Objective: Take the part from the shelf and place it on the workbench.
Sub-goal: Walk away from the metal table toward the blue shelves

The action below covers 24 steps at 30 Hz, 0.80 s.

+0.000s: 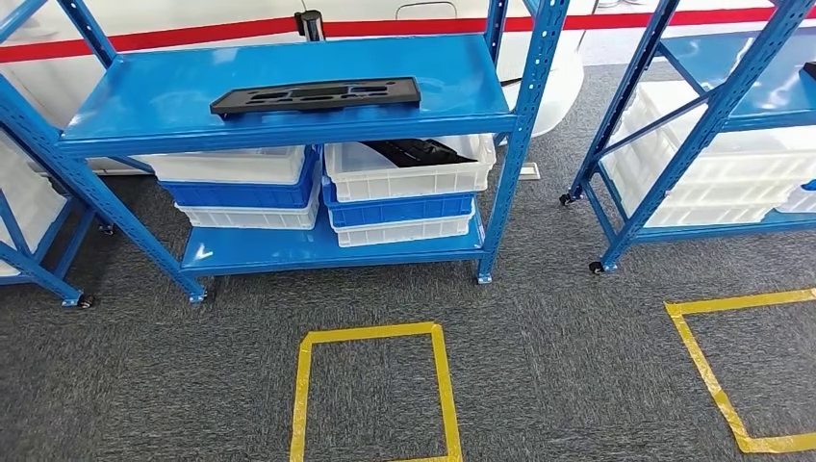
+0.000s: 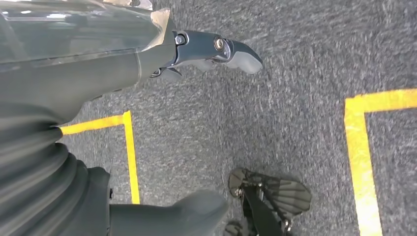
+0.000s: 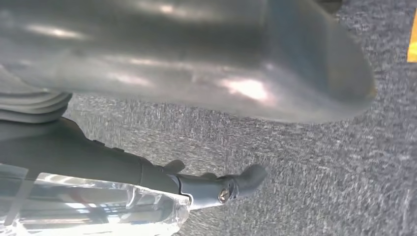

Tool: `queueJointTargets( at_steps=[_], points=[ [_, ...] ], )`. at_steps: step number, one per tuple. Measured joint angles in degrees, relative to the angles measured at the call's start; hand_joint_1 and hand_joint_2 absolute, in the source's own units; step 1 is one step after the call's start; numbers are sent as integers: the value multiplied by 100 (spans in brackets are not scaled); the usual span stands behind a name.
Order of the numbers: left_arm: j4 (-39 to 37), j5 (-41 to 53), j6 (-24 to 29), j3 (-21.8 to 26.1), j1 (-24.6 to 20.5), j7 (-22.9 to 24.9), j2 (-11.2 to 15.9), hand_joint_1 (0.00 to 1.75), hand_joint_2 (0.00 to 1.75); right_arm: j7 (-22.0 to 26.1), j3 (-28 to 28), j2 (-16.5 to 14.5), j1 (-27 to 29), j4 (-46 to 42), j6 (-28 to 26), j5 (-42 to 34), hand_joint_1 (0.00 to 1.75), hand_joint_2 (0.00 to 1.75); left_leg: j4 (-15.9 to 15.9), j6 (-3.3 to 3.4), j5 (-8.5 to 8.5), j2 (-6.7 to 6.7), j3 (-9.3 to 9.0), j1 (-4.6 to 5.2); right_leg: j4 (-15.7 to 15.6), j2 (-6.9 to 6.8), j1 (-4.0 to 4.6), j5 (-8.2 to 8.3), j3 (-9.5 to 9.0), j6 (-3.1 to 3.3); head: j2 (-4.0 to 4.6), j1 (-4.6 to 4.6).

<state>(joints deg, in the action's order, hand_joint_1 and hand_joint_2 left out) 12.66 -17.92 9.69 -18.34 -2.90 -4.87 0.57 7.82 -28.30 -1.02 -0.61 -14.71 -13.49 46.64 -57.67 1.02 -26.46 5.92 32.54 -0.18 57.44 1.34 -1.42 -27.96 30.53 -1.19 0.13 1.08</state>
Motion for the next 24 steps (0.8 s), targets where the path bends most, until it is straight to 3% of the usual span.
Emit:
queueJointTargets(
  at_steps=[2, 4, 5, 6, 7, 8, 10, 12, 15, 17, 19, 21, 22, 23, 24],
  points=[
    [-2, 0, -1, -1, 1, 0, 1, 0, 175, 0, 7, -1, 4, -10, 2, -9, 0, 0, -302, -50, -190, -224, 134, -16, -11, -88, -20, 12, -19, 80, 0, 23],
    [-2, 0, -2, -5, -13, 0, 2, 0, 175, 0, 8, 1, 22, -13, 9, -32, 0, 0, -1014, -106, -566, -480, 487, -25, -12, -191, 0, -5, -27, 137, 0, 46],
    [-2, 1, -4, -10, -19, 0, 3, 0, 175, 0, 8, 4, 33, -13, 13, -49, 0, 0, -1384, -125, -713, -533, 685, -36, -11, -250, 9, -13, -28, 151, 0, 45],
    [-2, 1, -9, -16, -17, 2, 3, 0, 175, 0, 8, 7, 39, -13, 15, -64, 0, 0, -1619, -136, -766, -559, 821, -45, -11, -305, 14, -21, -29, 160, 0, 45],
    [-2, 2, -13, -22, -14, 5, 2, 0, 175, 2, 8, 10, 40, -13, 16, -77, 0, 0, -1642, -135, -702, -574, 851, -52, -11, -356, 17, -30, -35, 161, 0, 47],
    [-2, 2, -16, -26, -13, 9, 4, 0, 175, 7, 9, 12, 39, -13, 17, -91, 0, 0, -1430, -124, -537, -595, 757, -55, -11, -404, 18, -41, -48, 158, 0, 45],
    [-2, 2, -19, -28, -29, 17, 14, 0, 175, 25, 10, 12, 34, -13, 17, -115, 0, 0, -625, -63, -152, -767, 348, -29, -10, -493, 34, -72, -88, 134, 0, 48],
    [-2, 2, -19, -32, -64, 22, 23, 0, 175, 40, 12, 13, 31, -12, 17, -138, 0, 0, -110, 5, 1, -905, 87, 17, -13, -573, 65, -109, -122, 85, 0, 43],
    [-2, 2, -17, -53, -83, 30, 31, 0, 175, 51, 15, 23, 14, -11, 14, -164, 0, 0, -3, 93, 17, -785, 48, 33, -43, -690, 91, -143, -171, -7, 0, 39],
    [-2, 1, -14, -71, -83, 39, 29, 0, 175, 58, 21, 30, 1, -8, 8, -173, 0, 0, 96, 160, 83, -689, -16, 3, 152, -546, 98, -258, -106, -30, 0, 28],
    [-2, -1, -11, -80, -95, 48, 25, 0, 175, 63, 26, 37, 2, 5, 4, -180, 0, 0, 142, 202, 120, -584, -44, -9, 817, -283, 75, -556, 216, 0, 0, 5],
    [-2, -4, -10, -82, -102, 51, 26, 0, 175, 63, 33, 42, 18, 22, 3, -186, 0, 0, 139, 211, 120, -445, -40, -8, 1514, -185, 60, -781, 606, -11, 0, -5],
    [-2, -7, -10, -83, -97, 52, 26, 0, 175, 63, 39, 44, 25, 29, 2, -187, 0, 0, 136, 210, 117, -373, -44, -7, 1605, -174, 56, -761, 688, -49, 0, -5],
    [-2, -10, -10, -84, -93, 52, 23, 0, 175, 63, 48, 46, 28, 34, 0, -188, 0, 0, 133, 205, 113, -301, -52, -7, 1457, -164, 51, -641, 653, -103, 0, -6],
    [-2, -14, -10, -84, -90, 52, 19, 0, 175, 63, 58, 50, 26, 36, -1, -188, 0, 0, 126, 194, 107, -231, -62, -9, 1090, -133, 39, -449, 508, -159, 0, -6]
  ],
)
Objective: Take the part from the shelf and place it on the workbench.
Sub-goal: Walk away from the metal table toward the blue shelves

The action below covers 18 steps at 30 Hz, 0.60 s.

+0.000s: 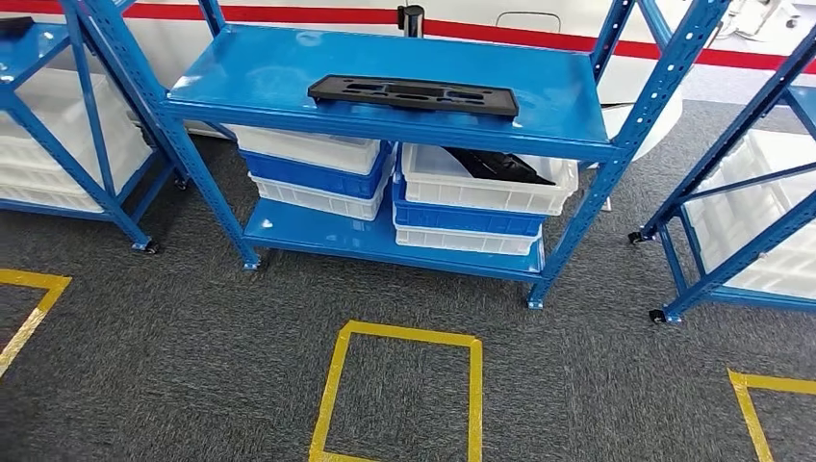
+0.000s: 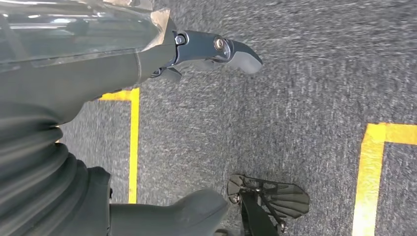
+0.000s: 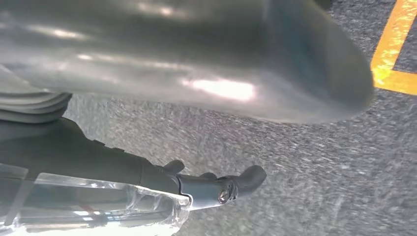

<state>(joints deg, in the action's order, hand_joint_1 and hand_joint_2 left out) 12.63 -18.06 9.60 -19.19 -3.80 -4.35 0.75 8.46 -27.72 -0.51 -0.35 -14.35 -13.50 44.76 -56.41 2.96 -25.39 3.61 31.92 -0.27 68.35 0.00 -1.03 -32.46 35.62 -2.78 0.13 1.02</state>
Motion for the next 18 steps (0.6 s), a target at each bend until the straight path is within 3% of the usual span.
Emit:
queueJointTargets(
  at_steps=[1, 3, 6, 8, 11, 12, 13, 14, 16, 18],
  points=[
    [0, -3, 0, -1, 1, -1, -4, 0, 175, 0, 10, 4, -6, 3, 0, -1, 0, 0, -13, -19, -11, 63, -4, 1, -434, 75, -21, 193, -177, -43, 0, -4],
    [0, -10, 0, -1, 3, -2, -6, 0, 175, 0, 31, 9, -23, 10, -2, -4, 0, 0, -55, -78, -51, 163, 2, 25, -1034, 184, -34, 436, -429, -21, 0, -10],
    [0, -22, 0, -2, 17, -2, 0, 0, 175, -20, 50, 6, -51, 16, -26, -49, 0, 0, -78, -157, -87, 225, 16, 26, -1119, 140, -15, 469, -487, 143, 0, -4],
    [0, -25, 0, -13, 29, -2, 3, 0, 175, -51, 51, -1, -60, 16, -59, -96, 0, 0, -226, -213, -193, 74, 71, 7, -1130, 96, -37, 482, -518, 213, 0, 10],
    [0, -26, 9, -52, 9, -18, 9, 0, 175, -71, 51, -7, -37, 22, -90, -154, 0, 0, -1195, -301, -723, -267, 532, -16, -1134, 16, -25, 481, -523, 285, 0, 60],
    [0, -26, 13, -65, 3, -32, 9, 0, 175, -76, 51, -8, -25, 26, -98, -169, 0, 0, -1537, -318, -856, -306, 711, -29, -1133, -15, -19, 476, -522, 302, 0, 60],
    [0, -28, 13, -73, 5, -50, 9, 0, 175, -82, 51, -8, -17, 28, -104, -179, 0, 0, -1718, -325, -887, -326, 815, -39, -1133, -38, -16, 472, -523, 305, 0, 63],
    [0, -34, 14, -79, 8, -70, 8, 0, 175, -92, 51, -9, -14, 29, -109, -186, 0, 0, -1705, -324, -811, -339, 824, -46, -1132, -55, -16, 467, -527, 307, 0, 62],
    [1, -49, 17, -81, 6, -106, 9, 0, 175, -127, 51, -15, -19, 30, -112, -220, 0, 0, -1090, -292, -433, -360, 530, -50, -1133, -75, -16, 458, -547, 303, 0, 63],
    [2, -54, 16, -82, -10, -126, 10, 0, 175, -167, 50, -22, -24, 30, -108, -268, 0, 87, -374, -241, -157, -396, 177, -28, -1130, -88, 13, 436, -562, 271, 0, 60]
  ],
)
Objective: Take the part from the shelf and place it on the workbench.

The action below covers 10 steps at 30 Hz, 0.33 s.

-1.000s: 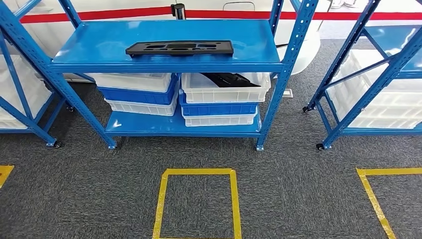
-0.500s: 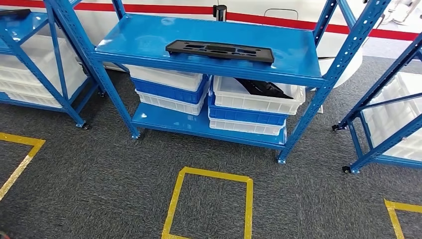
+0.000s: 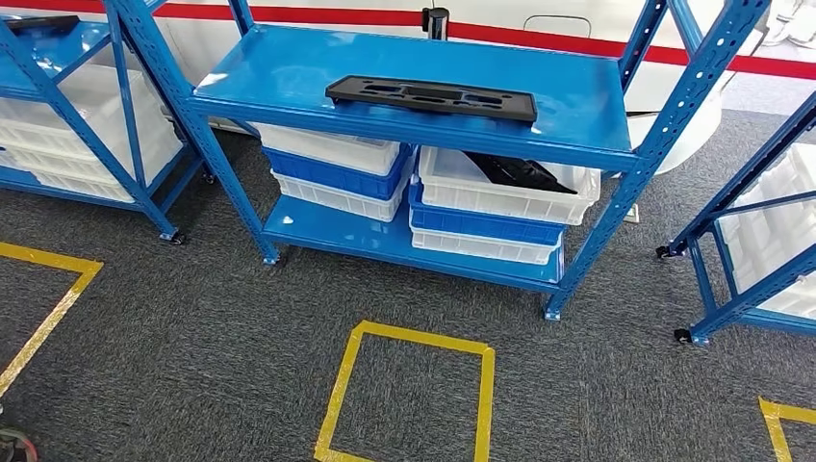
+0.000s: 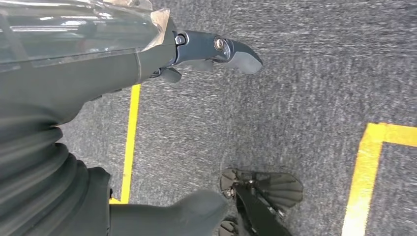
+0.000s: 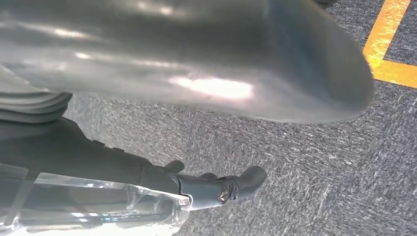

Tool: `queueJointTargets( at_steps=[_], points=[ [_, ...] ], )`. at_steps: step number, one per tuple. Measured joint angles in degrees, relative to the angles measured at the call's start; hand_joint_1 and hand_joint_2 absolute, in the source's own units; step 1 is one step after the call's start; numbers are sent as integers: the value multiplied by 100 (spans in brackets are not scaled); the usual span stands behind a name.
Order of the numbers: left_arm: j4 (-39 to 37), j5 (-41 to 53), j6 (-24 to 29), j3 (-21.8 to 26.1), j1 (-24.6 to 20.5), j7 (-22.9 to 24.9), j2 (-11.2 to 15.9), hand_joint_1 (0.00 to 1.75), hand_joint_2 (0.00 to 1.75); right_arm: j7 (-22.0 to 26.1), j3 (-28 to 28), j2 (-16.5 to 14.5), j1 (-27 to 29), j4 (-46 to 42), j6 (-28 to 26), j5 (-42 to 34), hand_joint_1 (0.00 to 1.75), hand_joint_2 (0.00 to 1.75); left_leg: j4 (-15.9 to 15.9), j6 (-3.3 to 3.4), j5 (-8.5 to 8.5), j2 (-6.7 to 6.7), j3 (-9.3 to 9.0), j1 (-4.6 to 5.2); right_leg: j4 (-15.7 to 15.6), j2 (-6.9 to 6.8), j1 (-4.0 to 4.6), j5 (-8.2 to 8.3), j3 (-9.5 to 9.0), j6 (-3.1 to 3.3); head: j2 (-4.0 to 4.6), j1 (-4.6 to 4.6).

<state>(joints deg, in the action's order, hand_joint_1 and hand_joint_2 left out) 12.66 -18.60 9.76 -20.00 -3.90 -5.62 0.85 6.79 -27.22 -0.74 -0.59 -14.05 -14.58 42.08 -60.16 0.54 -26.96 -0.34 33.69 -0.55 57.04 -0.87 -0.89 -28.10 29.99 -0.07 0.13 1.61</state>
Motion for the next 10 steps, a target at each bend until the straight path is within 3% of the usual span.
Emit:
queueJointTargets(
  at_steps=[2, 5, 10],
  points=[
    [1, -1, -5, -1, -11, -8, -3, 0, 175, -25, -1, 2, 2, 0, 2, -26, 0, 175, 241, 18, 50, -17, -111, 21, 10, -11, 56, -37, 19, -22, 0, -6],
    [2, -9, -11, -2, -7, -20, -11, 0, 175, -52, -1, 13, 1, 2, 40, -68, 0, 175, 250, 12, 58, 8, -124, 61, 6, -22, 88, -63, 50, -21, 0, -10],
    [2, -15, -11, -5, -4, -71, -9, 0, 175, -111, -1, 17, 2, 15, 103, -112, 0, 175, 246, 82, 50, 24, -123, 119, -25, -25, 67, -42, 14, -69, 0, -12]
  ],
)
